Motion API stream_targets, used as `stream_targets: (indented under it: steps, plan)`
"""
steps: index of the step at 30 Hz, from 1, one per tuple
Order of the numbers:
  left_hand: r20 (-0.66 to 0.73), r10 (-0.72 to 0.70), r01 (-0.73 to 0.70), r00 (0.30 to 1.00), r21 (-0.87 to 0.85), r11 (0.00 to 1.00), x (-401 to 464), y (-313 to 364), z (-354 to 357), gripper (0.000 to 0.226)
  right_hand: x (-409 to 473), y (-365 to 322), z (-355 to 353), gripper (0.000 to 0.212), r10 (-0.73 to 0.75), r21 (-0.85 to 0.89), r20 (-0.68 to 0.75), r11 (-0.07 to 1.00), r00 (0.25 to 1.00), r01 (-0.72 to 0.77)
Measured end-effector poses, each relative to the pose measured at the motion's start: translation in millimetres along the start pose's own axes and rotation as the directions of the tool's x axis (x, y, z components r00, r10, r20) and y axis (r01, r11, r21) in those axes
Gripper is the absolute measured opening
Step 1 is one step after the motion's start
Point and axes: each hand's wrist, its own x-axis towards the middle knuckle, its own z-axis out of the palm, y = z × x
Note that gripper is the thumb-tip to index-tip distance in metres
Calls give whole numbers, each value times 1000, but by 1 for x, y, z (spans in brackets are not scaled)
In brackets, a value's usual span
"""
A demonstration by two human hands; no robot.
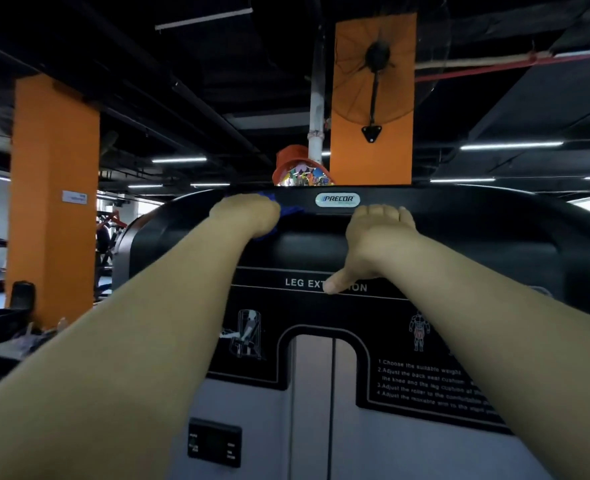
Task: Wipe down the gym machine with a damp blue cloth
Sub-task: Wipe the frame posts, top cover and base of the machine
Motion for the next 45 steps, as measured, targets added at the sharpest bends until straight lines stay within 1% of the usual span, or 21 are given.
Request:
stream_targets:
  steps: [2,4,5,6,8,10,13,15,19,22,24,26,28,30,32,33,38,40,43,44,45]
  plan:
    - [-90,87,-93,992,-72,993,-15,6,12,37,-2,-3,0,142,-3,10,-1,1000,1000,3]
    - [-235,226,-260,945,-126,957,-31,-7,21,43,-4,-10,5,144,-52,-2,-30,999,998,52]
    - [-271,260,-300,927,-118,947,-35,-22,22,43,-5,-16,8,146,-90,-13,-51,996,995,89]
    - [-293,260,-294,920,-78,953,-34,-40,22,43,-6,-23,11,147,-119,-14,-72,993,990,119]
    - [-351,155,-179,924,-37,983,-31,-65,26,45,-6,-38,15,145,-142,32,-117,989,983,146]
    - [-468,76,-100,880,-27,995,-38,-68,44,51,-5,-50,15,143,-157,70,-147,983,977,169]
    - [-575,49,-113,816,-76,991,-68,-64,76,53,-4,-60,17,142,-178,42,-175,981,968,188]
    - [-589,20,-79,808,-74,994,-79,-76,86,53,-4,-64,20,142,-178,15,-198,983,964,185]
    - [-510,-224,154,830,-176,972,-50,-102,61,51,-3,-67,21,142,-158,9,-237,986,959,165]
    - [-344,-354,294,870,-215,931,-21,-108,28,53,-3,-72,22,142,-161,11,-245,986,956,169]
    - [-277,-320,295,906,-129,947,-14,-103,21,54,-3,-68,19,140,-185,23,-252,980,950,197]
    - [-266,-202,195,943,-52,979,-14,-108,24,54,-6,-55,16,136,-236,52,-244,966,941,255]
    - [-246,-133,128,960,-35,991,-8,-127,23,54,-7,-39,14,133,-225,38,-227,970,948,239]
    - [-153,-188,187,970,-22,982,11,-141,11,55,-9,-31,14,135,-146,19,-187,988,971,153]
    - [-65,-232,235,971,39,971,34,-131,-1,55,-6,-33,12,136,-121,34,-146,991,982,127]
    - [-37,-218,221,975,75,972,45,-120,-4,55,-4,-37,10,136,-125,36,-133,991,983,131]
    - [33,-7,0,999,215,977,61,-77,-7,56,-2,-33,8,138,-157,63,-138,984,978,166]
    - [62,-26,14,998,196,981,65,-82,-10,56,-7,-19,13,143,-136,29,-137,990,981,141]
    - [29,-182,173,983,194,966,81,-84,-8,52,-10,0,19,146,-45,21,-90,999,995,47]
    - [20,-201,191,979,232,954,85,-74,-5,53,-10,2,20,145,-47,38,-82,998,996,50]
    - [34,-173,156,984,279,948,91,-58,-3,56,-7,3,20,145,-55,52,-86,997,995,60]
